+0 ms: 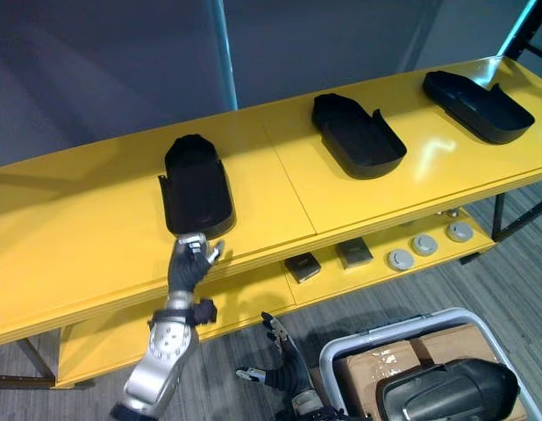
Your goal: Walk over and take plastic housings, then place them on the shelf
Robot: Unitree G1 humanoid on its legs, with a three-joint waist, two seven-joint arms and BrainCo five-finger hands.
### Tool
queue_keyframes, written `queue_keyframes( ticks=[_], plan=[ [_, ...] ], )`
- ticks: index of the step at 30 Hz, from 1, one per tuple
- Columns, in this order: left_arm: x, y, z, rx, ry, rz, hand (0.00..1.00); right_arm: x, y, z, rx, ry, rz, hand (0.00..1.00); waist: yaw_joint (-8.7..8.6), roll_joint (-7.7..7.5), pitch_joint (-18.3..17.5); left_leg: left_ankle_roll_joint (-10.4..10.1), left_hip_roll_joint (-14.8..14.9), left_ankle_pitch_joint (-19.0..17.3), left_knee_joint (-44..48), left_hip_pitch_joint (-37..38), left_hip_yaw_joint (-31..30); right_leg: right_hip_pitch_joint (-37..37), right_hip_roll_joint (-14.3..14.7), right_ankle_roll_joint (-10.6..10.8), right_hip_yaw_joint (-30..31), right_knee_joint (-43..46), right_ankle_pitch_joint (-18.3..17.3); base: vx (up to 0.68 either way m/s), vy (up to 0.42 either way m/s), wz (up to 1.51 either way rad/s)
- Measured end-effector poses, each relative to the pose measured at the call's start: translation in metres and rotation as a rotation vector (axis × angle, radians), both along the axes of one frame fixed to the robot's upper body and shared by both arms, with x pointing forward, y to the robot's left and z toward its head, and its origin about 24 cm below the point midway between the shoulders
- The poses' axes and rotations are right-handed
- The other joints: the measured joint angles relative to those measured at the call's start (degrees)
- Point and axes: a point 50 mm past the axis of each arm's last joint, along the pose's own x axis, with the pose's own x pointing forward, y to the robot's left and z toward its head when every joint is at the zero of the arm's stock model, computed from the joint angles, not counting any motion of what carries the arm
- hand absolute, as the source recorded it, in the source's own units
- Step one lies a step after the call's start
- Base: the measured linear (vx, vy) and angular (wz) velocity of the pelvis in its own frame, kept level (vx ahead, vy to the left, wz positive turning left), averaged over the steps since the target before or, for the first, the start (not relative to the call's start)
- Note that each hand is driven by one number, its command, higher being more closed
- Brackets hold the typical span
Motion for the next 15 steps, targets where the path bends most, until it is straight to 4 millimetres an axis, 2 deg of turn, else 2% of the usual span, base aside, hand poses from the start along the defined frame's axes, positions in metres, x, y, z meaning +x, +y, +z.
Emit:
queue_keyframes(
  ticks=[4, 9, 15],
  plan=[
    [0.011, -0.002, 0.004, 0.01, 0.012, 0.02, 1.0, -0.001, -0.001, -0.001, -0.008, 0.005, 0.002, 0.0, -0.41, -0.04, -0.01, 0.0, 0.02, -0.01, 0.42, -0.12, 0.33, -0.03, -0.04, -0.05, 0.24, 0.0, 0.03, 0.01, 0.002, -0.03],
    [0.017, 0.0, -0.005, 0.025, 0.072, 0.049, 1.0, -0.001, -0.002, -0.002, -0.013, 0.006, 0.004, 0.0, -0.41, -0.3, 0.06, -0.05, -0.01, -0.07, 0.51, -0.24, 0.3, -0.06, 0.03, -0.19, 0.2, -0.01, 0.13, 0.0, 0.0, 0.0],
    [0.027, 0.001, -0.007, 0.052, 0.108, 0.064, 1.0, -0.001, -0.003, -0.002, -0.017, 0.006, 0.003, 0.0, -0.45, -1.62, 0.37, -0.08, 0.0, -0.1, 0.44, -0.39, 0.3, -0.25, 0.1, -0.35, 0.2, -0.04, 0.43, 0.0, 0.0, 0.0]
  ],
)
